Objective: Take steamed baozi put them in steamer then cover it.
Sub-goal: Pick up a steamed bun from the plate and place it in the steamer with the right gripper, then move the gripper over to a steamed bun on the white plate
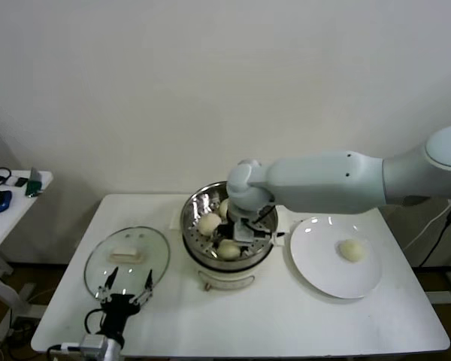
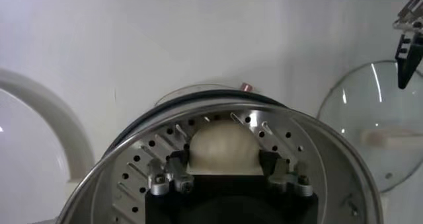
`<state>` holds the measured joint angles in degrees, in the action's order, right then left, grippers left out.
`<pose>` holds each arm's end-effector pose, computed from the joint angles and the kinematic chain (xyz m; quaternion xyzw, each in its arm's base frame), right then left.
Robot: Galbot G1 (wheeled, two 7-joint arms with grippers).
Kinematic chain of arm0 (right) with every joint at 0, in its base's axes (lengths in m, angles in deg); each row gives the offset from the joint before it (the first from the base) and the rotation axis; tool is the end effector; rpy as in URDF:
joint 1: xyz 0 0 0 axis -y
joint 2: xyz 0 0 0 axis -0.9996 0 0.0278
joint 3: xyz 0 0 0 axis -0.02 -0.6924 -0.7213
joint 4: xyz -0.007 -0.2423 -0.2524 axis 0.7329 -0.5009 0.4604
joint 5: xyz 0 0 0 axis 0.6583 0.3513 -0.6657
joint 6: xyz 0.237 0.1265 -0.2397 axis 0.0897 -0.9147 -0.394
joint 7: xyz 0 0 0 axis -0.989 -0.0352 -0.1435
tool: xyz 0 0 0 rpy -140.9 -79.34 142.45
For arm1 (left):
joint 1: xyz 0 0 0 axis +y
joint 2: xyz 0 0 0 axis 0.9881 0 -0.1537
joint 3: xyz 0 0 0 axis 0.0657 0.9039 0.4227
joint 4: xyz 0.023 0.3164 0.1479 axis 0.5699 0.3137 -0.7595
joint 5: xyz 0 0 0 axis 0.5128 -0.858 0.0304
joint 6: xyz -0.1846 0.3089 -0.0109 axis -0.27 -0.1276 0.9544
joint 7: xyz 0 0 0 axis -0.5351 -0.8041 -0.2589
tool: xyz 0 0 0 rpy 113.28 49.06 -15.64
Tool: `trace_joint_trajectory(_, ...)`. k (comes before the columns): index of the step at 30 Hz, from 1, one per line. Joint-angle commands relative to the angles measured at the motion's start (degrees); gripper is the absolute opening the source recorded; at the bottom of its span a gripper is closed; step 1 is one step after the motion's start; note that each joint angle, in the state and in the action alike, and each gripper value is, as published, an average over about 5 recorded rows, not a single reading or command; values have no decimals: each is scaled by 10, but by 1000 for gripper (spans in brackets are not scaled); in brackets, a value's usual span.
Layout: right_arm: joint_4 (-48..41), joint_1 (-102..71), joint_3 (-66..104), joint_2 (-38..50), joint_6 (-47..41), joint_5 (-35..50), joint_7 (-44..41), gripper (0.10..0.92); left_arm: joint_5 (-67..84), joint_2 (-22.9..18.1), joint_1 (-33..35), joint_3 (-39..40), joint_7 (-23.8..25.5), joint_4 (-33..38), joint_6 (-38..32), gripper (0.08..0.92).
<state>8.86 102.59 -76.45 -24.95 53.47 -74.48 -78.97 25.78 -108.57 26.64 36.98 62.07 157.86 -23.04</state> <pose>0.4818 0.1652 -0.1029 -0.6602 0.0766 -0.7464 0.0336 0.1521 0.0566 -0.3473 0.0019 -0.9935 -0.0529 0.1003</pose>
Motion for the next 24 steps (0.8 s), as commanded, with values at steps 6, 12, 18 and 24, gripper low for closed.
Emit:
trace_joint_trajectory(6,-72,161,-66,101,-19,246,-110,822,-1,-2,-1,2,2,8,5,823)
trace_joint_trajectory(12,-86,246,-169,223,-172,379,-124,823,-2,0,-7,5,3,7,7,823)
trace_joint_trajectory(18,-95,165,-176,356,-262,312,-107,823,-2,-1,-12,9,3,1,6,823)
trace_joint_trajectory(24,-160,-67,16,404,-261,165,-102,823,-3,-8,-16,10,4,-3,10,823)
